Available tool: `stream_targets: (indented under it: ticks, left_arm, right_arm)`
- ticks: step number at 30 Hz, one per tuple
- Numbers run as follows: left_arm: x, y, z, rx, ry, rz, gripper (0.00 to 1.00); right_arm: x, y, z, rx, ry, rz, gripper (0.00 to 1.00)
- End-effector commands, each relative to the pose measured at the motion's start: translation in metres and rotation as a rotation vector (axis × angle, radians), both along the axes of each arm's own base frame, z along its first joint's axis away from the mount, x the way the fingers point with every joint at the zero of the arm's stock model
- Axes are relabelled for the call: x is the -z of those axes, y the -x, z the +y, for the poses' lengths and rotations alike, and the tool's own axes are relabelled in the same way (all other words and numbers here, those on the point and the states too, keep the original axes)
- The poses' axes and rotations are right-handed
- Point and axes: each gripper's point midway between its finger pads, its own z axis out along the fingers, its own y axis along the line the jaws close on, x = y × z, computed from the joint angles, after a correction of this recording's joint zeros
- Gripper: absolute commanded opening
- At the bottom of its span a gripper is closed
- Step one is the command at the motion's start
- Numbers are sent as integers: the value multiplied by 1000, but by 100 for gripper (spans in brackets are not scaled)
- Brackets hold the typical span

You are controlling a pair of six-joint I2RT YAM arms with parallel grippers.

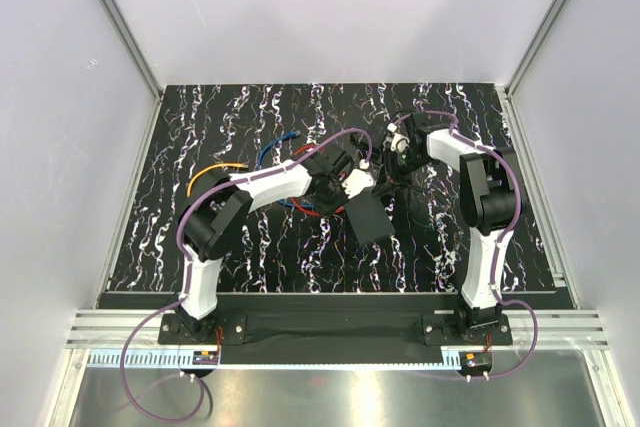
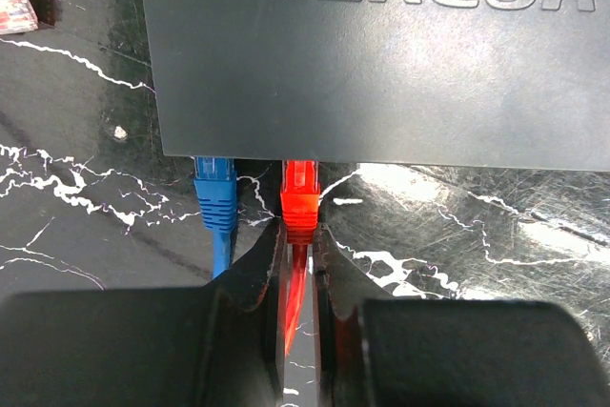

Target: Insert the plug into the switch port

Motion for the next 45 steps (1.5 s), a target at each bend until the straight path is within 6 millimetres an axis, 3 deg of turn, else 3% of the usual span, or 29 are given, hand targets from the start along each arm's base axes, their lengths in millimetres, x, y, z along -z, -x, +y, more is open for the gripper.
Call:
stream_targets:
  ticks: [1,7,16,23,35,45]
  left_arm:
    - [-24,-27,-32,15,101,-113,0]
    - [-37,-41,-47,12,133,-148,0]
    - [-43,-46,-74,8,194,-145,0]
    - [-84,-49,-85,8,261,-182,0]
    - [-68,-54,-101,-2,314,-178,0]
    - [-93,-62,-123,-4,406,-238,0]
  right_arm:
    - [-1,15,15,-14,-91,75,25]
    - [-4,18,23,-25,-112,86,20]
    - [-2,27,35,-48,-124,105,18]
    - [-2,27,33,-50,-110,95,18]
    - [-1,29,41,-59,-140,106,17]
    - [-6,32,48,-65,-174,110,16]
